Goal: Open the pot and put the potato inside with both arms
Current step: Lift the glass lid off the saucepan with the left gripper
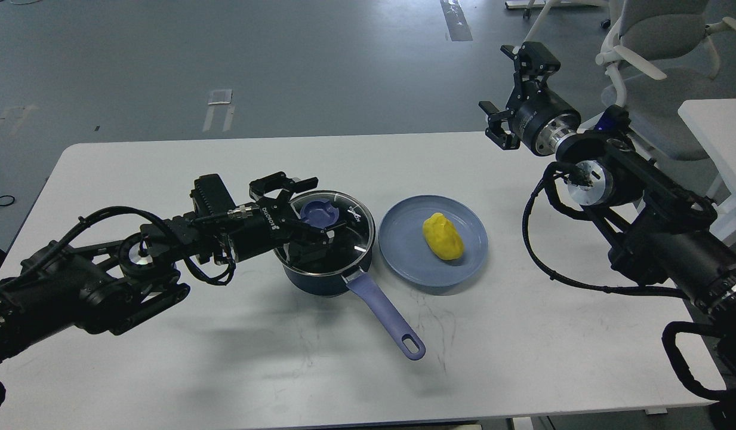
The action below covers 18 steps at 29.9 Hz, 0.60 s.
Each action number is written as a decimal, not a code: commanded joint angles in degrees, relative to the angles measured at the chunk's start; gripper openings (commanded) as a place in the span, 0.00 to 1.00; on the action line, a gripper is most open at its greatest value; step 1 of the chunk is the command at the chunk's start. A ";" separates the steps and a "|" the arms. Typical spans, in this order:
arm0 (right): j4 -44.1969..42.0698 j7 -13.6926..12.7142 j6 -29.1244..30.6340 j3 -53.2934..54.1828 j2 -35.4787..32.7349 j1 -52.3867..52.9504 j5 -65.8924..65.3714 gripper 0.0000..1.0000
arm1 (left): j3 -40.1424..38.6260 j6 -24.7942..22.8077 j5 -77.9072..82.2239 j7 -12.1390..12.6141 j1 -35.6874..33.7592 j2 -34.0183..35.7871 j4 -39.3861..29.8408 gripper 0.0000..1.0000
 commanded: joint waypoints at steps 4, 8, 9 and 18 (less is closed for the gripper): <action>-0.08 0.00 -0.35 -0.18 0.08 0.00 0.00 1.00 | 0.81 0.00 -0.12 0.00 0.49 0.23 0.15 0.98; -0.08 0.00 -0.35 -0.27 0.08 -0.09 0.00 1.00 | 0.81 0.00 -0.21 0.00 0.49 0.23 0.15 0.98; -0.08 0.00 -0.35 -0.35 -0.01 -0.17 0.00 1.00 | 0.81 0.00 -0.21 0.00 0.49 0.23 0.15 0.96; -0.08 0.00 -0.35 -0.35 -0.01 -0.88 -0.09 1.00 | 0.81 0.00 -0.21 0.00 0.57 0.41 0.15 0.57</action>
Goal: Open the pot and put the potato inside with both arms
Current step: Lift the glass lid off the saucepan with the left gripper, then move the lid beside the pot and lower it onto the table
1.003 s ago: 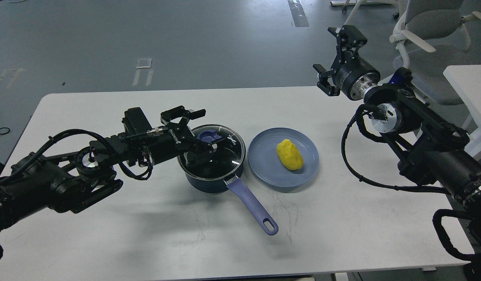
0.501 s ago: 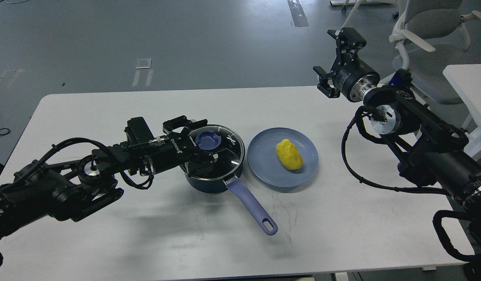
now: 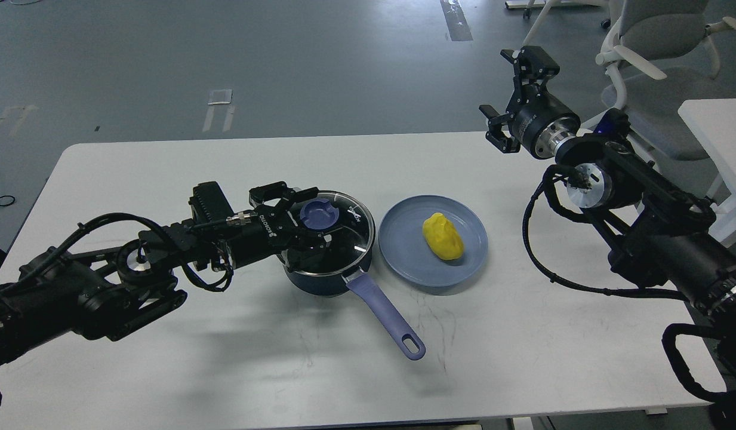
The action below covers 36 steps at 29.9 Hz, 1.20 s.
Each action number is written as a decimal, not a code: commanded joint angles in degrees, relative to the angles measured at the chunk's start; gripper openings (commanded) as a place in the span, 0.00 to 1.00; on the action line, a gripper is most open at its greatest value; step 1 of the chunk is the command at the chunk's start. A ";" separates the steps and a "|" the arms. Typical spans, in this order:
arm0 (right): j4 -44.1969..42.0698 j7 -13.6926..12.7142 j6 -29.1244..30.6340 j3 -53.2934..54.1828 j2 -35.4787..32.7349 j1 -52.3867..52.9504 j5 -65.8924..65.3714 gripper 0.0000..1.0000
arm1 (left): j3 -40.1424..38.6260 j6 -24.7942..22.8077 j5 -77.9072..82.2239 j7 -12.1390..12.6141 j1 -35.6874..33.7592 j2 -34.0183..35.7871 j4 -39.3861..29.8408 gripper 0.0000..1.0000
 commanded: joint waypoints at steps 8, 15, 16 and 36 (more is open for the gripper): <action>-0.17 0.00 0.00 -0.09 0.16 -0.56 -0.09 1.00 | 0.00 0.00 0.18 0.00 0.05 1.52 -0.10 0.38; -0.35 0.00 0.00 -0.18 0.51 -0.56 -0.17 1.00 | -0.26 0.00 -0.35 0.00 -0.83 4.41 -4.48 0.39; -0.35 0.00 0.00 -0.18 0.51 -0.56 -0.17 1.00 | -0.26 0.00 -0.35 0.00 -0.83 4.86 -5.36 0.40; -0.35 0.00 0.00 -1.32 0.51 -0.56 -0.17 1.00 | -1.14 0.00 -3.16 0.00 -5.22 19.09 -11.17 0.40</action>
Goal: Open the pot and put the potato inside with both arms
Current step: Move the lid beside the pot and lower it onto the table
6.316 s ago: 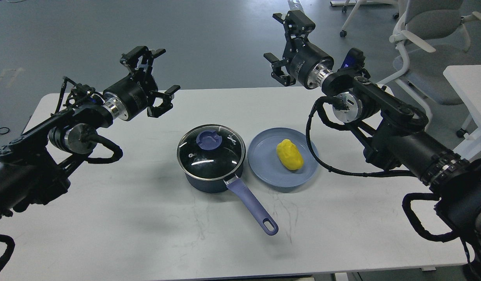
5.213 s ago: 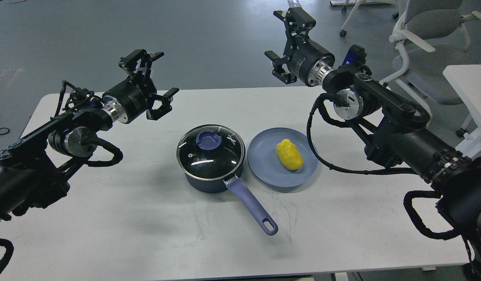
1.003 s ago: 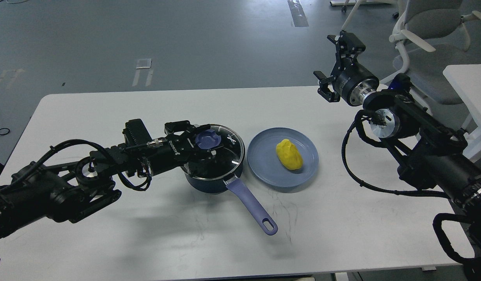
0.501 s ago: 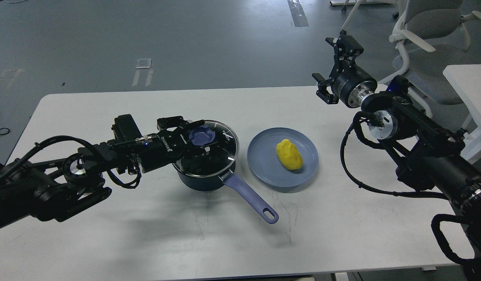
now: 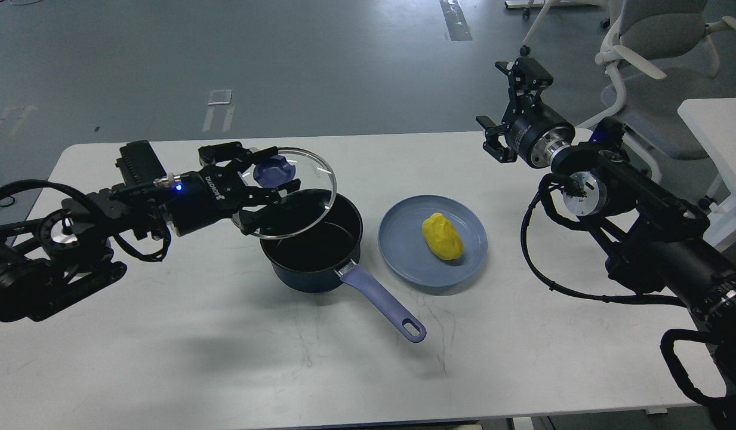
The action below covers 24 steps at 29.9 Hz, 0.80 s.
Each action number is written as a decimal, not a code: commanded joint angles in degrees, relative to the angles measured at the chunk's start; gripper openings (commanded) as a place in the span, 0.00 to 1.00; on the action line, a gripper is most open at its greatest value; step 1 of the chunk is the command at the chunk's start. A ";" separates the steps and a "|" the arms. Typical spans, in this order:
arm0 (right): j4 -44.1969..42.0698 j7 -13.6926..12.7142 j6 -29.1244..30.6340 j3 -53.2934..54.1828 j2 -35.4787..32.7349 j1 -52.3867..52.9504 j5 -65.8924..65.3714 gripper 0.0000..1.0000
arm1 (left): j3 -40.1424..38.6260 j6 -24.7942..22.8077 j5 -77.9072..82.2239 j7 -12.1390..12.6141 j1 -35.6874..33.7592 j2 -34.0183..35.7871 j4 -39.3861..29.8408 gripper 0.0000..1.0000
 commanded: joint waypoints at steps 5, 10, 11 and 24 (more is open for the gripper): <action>0.01 0.00 0.00 -0.10 0.09 -0.17 0.00 1.00 | 0.91 0.00 -0.33 -0.01 1.24 7.59 1.02 0.40; 0.09 0.00 0.00 -0.19 0.18 -0.25 -0.17 1.00 | 0.91 0.00 -0.76 -0.01 7.21 8.65 5.22 0.40; 0.09 0.00 0.00 -0.19 0.18 -0.25 -0.17 1.00 | 0.91 0.00 -0.77 -0.01 7.65 8.48 6.20 0.40; 0.36 0.00 -0.35 -1.59 0.09 -0.61 -0.17 1.00 | 0.91 0.00 -6.92 -0.01 15.04 4.27 14.38 0.41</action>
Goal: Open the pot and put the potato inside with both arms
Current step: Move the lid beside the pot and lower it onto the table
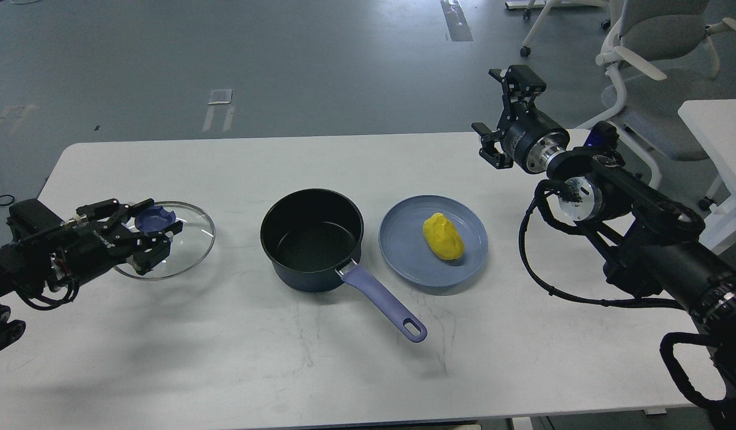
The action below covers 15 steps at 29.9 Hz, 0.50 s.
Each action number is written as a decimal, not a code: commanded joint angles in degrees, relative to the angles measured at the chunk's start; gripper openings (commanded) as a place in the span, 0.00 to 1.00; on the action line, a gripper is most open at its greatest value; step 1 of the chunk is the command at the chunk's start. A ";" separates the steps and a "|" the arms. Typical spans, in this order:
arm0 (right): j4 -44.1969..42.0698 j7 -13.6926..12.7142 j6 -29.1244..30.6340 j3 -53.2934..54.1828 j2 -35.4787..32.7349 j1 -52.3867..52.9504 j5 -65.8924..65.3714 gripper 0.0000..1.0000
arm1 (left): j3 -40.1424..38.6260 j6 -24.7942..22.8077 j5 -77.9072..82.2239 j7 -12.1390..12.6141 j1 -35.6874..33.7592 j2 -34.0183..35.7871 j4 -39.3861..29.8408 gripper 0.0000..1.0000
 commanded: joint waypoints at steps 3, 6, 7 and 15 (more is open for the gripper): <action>0.05 0.00 -0.05 -0.11 0.00 -0.21 -0.06 1.00 | -0.16 0.00 -2.77 -0.01 1.76 -3.23 2.56 0.42; 0.05 0.00 -0.05 -0.11 0.00 -0.29 -0.06 1.00 | -0.07 0.00 -4.88 -0.01 2.29 -4.98 5.28 0.45; 0.05 0.00 -0.05 -0.11 0.00 -0.38 -0.06 1.00 | -0.07 0.00 -4.88 -0.01 2.46 -5.42 5.90 0.46; 0.14 0.00 -0.40 -0.11 -0.09 -0.73 0.03 1.00 | -0.07 0.00 -5.32 -0.01 2.73 -7.71 9.15 0.73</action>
